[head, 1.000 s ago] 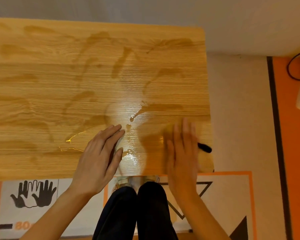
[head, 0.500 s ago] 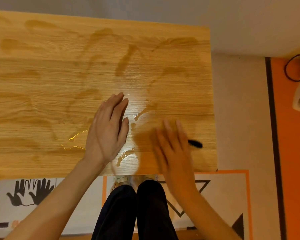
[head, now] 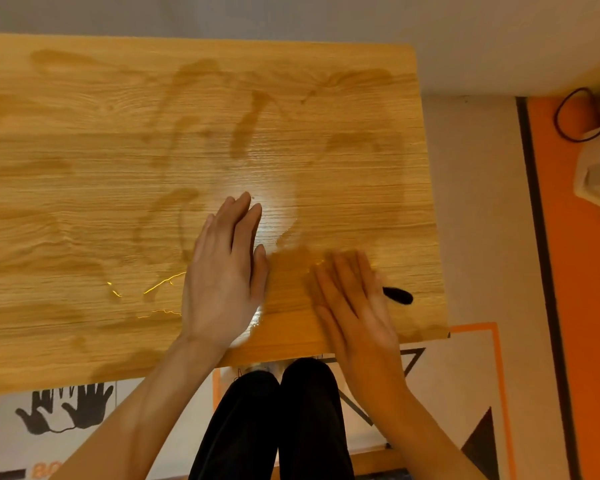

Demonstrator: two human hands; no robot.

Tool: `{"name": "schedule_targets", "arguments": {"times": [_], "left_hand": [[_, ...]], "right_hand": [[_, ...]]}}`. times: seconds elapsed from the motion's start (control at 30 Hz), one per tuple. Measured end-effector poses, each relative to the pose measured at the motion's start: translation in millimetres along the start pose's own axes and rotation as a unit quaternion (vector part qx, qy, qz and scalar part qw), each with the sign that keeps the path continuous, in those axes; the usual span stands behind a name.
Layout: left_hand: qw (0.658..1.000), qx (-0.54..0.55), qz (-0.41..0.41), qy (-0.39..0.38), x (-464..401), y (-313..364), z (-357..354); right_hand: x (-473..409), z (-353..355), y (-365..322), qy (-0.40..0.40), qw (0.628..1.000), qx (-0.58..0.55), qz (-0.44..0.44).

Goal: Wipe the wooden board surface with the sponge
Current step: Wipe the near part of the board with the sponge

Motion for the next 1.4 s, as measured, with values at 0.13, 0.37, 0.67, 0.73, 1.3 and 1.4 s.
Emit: {"name": "schedule_targets", "arguments": {"times": [0.13, 0.37, 0.67, 0.73, 1.3, 1.4], "left_hand": [[1.000, 0.006, -0.009, 0.001, -1, 1, 1], [1.000, 0.002, -0.015, 0.007, 1, -2, -1], [1.000, -0.019, 0.010, -0.014, -3, 1, -1], [1.000, -0.019, 0.013, -0.013, -2, 1, -1], [0.999, 0.000, 0.052, 0.000, -52, -5, 19], [0.997, 0.000, 0.064, 0.030, -93, -13, 16]], "right_hand": [[-65, 16, 24, 0.038, 0.999, 0.018, -0.027], [-73, 28, 40, 0.113, 0.987, 0.009, -0.117], [-113, 49, 77, 0.081, 0.989, -0.006, -0.125], [-133, 55, 87, 0.107, 0.984, -0.020, -0.144], [-179, 57, 100, 0.106, 0.982, 0.008, -0.155], [-158, 41, 71, 0.082, 0.988, 0.061, -0.117]]}}
Point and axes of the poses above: each hand's wrist, its own x-axis away from the middle knuckle, its own z-axis out of the back of the hand, y = z × x, the point moved 5 cm from there along -x, towards the middle knuckle, and after that the axes turned 3 degrees about y, right-handed, at the moved point
